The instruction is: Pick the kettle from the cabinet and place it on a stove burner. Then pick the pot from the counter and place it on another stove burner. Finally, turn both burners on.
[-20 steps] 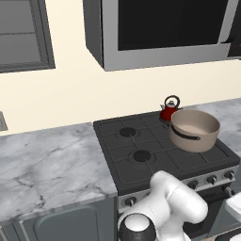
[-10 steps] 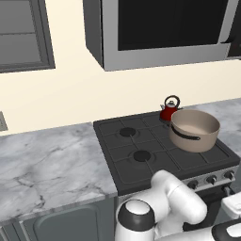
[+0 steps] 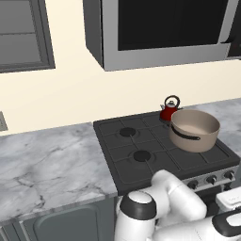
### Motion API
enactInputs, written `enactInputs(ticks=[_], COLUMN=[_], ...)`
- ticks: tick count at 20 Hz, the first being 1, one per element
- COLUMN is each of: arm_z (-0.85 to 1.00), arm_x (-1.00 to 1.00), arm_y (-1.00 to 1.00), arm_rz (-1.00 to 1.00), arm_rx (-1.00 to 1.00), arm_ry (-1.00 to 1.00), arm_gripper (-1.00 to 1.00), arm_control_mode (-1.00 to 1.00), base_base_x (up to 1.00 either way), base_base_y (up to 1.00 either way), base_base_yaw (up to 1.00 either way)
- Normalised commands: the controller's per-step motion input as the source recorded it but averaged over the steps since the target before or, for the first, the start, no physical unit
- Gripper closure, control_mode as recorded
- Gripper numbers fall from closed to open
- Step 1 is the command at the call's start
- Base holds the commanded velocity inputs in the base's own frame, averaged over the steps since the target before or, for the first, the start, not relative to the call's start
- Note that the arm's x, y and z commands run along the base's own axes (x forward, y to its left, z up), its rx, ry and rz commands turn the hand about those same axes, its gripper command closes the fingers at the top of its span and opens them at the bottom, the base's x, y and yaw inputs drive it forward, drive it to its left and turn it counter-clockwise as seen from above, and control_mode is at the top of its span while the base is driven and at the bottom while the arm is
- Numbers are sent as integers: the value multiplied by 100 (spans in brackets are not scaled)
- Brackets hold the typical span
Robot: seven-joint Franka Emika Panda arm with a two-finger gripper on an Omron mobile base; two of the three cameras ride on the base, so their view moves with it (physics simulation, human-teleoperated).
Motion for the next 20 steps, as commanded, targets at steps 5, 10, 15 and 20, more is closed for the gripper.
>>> enactInputs(ticks=[5,10,15,20], arm_z=[-26,-23,-24,-24], arm_x=[13,9,10,10], arm_y=[-18,-21,-26,-23], arm_rz=[0,0,0,0], arm_rx=[-4,-4,-4,-4], arm_ry=[0,0,0,0], arm_gripper=[-100,-100,-100,-100], arm_control_mode=[-100,-100,-100,-100], base_base_x=[0,0,0,0], base_base_y=[0,0,0,0], base_base_yaw=[0,0,0,0])
